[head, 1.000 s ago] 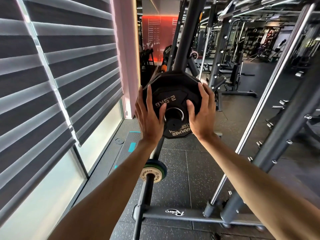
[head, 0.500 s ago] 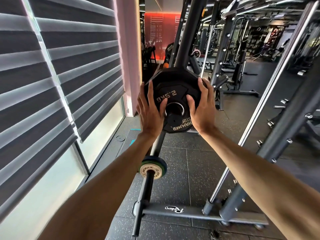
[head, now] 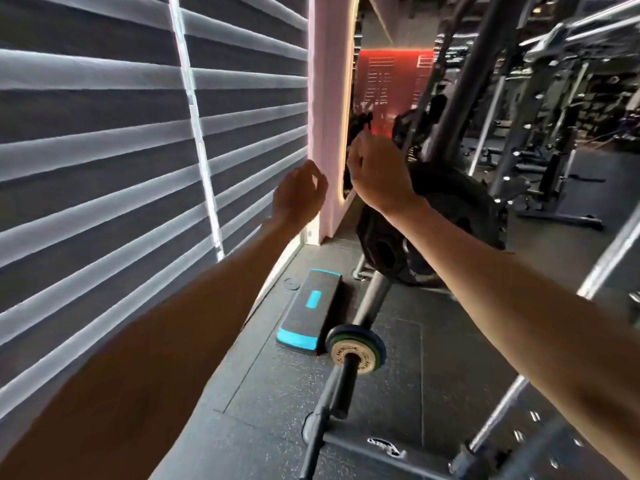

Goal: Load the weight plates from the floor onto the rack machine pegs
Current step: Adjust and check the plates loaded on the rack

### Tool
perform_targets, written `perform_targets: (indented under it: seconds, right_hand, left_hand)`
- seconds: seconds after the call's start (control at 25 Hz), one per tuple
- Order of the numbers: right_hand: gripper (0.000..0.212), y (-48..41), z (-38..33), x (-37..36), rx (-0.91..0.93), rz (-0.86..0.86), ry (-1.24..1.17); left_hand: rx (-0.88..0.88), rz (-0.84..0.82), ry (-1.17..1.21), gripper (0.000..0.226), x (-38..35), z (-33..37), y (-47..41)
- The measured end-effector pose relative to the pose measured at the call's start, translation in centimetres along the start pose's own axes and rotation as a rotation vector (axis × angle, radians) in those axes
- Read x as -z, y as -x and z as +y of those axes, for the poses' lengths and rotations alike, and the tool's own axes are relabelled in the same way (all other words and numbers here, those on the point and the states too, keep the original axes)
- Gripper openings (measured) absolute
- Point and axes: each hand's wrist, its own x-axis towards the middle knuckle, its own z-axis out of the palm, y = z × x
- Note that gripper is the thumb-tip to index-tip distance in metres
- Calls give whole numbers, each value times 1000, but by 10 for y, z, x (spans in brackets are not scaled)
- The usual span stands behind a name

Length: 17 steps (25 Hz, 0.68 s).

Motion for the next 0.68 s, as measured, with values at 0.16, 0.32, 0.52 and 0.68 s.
perform_targets:
  seconds: [0.16, 0.32, 0.52, 0.68]
  right_hand:
    - [24, -31, -54, -91, -123, -445, -140]
    - [24, -28, -102, -221, -39, -848, -177]
    - [29, 2, -137, -388, -164, -1205, -121]
    - [29, 41, -141, -479, -247, -1366, -113]
  left_hand:
    - [155, -265, -95, 29, 22, -94, -26]
    - [247, -577, -124, 27, 7, -221, -40]
    - [367, -957, -203, 32, -49, -369, -54]
    - [381, -1130, -244, 36, -110, -449, -43]
